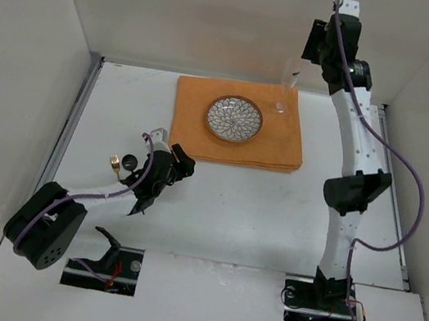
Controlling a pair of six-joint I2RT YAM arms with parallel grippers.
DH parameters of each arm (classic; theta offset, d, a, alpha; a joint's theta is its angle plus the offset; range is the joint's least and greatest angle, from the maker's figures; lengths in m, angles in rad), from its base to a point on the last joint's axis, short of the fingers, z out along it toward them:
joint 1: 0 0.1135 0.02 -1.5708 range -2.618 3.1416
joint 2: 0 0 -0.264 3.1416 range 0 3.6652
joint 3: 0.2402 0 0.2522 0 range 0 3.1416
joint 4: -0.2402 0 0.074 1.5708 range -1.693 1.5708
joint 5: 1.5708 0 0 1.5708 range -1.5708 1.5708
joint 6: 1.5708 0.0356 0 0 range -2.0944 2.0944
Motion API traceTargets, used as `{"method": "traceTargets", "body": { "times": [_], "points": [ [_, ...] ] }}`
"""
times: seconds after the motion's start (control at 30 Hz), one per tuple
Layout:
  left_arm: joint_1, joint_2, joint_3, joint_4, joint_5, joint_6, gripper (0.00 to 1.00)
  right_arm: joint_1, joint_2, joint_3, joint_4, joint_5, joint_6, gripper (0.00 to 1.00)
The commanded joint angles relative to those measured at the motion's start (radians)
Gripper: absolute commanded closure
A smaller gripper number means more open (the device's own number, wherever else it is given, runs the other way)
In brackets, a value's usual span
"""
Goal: Set the dinner table for one person
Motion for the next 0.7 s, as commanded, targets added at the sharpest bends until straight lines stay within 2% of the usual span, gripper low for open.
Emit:
{"method": "traceTargets", "body": {
  "times": [0.0, 0.17, 0.27, 0.33, 0.43, 0.53, 0.67],
  "points": [
    [-0.01, -0.053, 0.009, 0.04, -0.039, 0.052, 0.5, 0.051, -0.268, -0.199, 0.161, 0.024, 0.017, 0.46],
    [-0.02, -0.103, 0.029, -0.026, -0.102, 0.097, 0.64, 0.133, -0.744, -0.955, 0.545, -0.01, 0.103, 0.75],
    [-0.027, -0.14, 0.062, -0.124, -0.159, 0.095, 0.69, 0.236, -0.97, -1.342, 0.709, 0.001, 0.144, 0.85],
    [-0.026, -0.16, 0.081, -0.195, -0.194, 0.091, 0.69, 0.281, -1.063, -1.528, 0.79, 0.02, 0.166, 0.86],
    [-0.017, -0.226, 0.101, -0.38, -0.263, 0.052, 0.62, 0.333, -1.175, -1.801, 0.898, 0.05, 0.238, 0.84],
    [0.006, -0.301, 0.111, -0.561, -0.307, 0.008, 0.56, 0.376, -1.233, -1.964, 0.956, 0.07, 0.305, 0.8],
    [0.068, -0.364, 0.125, -0.79, -0.3, -0.015, 0.54, 0.416, -1.247, -2.094, 1.044, 0.068, 0.322, 0.74]
  ]
}}
